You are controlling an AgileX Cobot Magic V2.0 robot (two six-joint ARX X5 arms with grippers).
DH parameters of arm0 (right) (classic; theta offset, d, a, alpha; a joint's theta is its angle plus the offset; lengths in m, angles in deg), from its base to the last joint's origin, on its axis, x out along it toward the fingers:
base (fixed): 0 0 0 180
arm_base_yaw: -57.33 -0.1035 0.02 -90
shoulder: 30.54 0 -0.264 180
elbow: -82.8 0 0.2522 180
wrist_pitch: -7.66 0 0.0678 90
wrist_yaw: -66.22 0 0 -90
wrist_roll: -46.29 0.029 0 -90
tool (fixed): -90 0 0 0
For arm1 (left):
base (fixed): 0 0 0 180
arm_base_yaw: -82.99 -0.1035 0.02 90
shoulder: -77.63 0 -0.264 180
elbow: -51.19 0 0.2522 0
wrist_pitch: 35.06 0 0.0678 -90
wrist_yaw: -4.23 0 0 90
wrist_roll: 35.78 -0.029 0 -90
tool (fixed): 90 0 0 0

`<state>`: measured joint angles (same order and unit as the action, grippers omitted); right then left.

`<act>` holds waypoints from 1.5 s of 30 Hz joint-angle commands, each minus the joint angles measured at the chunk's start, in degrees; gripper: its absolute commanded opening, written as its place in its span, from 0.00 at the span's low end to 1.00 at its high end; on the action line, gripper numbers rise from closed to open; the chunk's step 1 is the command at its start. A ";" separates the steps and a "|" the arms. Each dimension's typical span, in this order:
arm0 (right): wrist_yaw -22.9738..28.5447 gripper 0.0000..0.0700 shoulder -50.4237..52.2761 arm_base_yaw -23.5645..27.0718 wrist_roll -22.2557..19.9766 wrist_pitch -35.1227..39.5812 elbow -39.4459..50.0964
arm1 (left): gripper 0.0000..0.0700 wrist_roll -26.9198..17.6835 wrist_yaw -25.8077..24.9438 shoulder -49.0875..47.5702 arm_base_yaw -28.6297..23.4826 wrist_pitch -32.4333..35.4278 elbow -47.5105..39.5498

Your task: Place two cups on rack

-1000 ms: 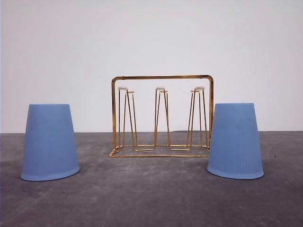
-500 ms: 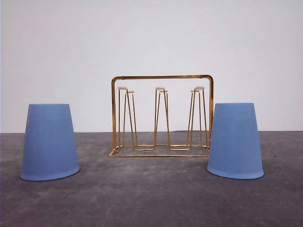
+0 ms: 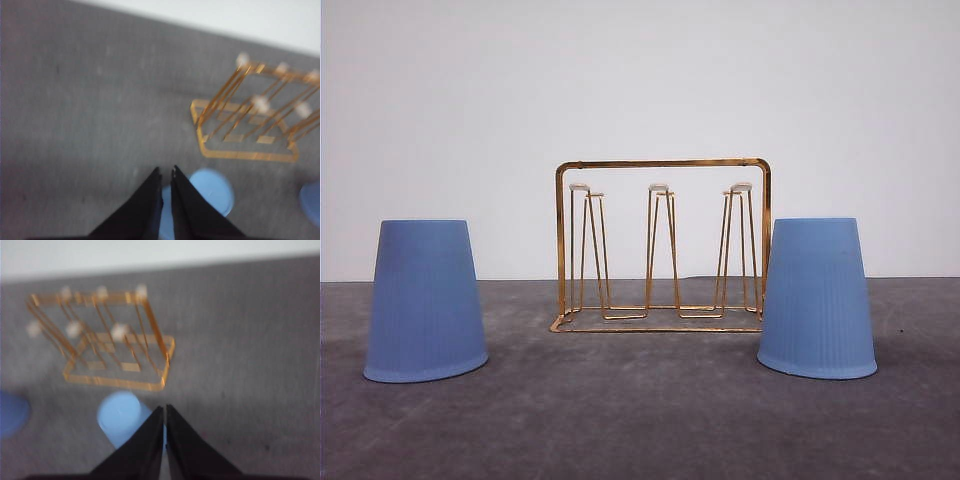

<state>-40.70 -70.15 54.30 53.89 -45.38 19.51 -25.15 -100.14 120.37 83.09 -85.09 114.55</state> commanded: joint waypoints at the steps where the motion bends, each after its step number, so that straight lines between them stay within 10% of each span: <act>1: 0.26 0.01 -3.24 -0.33 -4.47 -0.63 -0.23 | 0.02 -2.75 -0.24 2.82 0.58 -0.38 0.48; 9: 0.38 0.04 -9.64 -0.39 -5.35 -0.38 -0.23 | 0.09 -4.91 0.78 8.77 1.82 -0.40 0.48; 16: 0.30 0.98 -9.77 -0.60 -5.77 -1.37 -0.23 | 0.83 -5.04 0.20 8.85 1.97 -0.41 0.48; 45: 0.03 1.00 -10.91 -4.01 -6.76 -0.14 -0.23 | 0.92 -3.64 6.35 33.80 20.81 11.55 0.48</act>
<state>-40.53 -80.56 50.53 47.74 -46.02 19.79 -28.71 -94.26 153.33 103.55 -74.21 114.47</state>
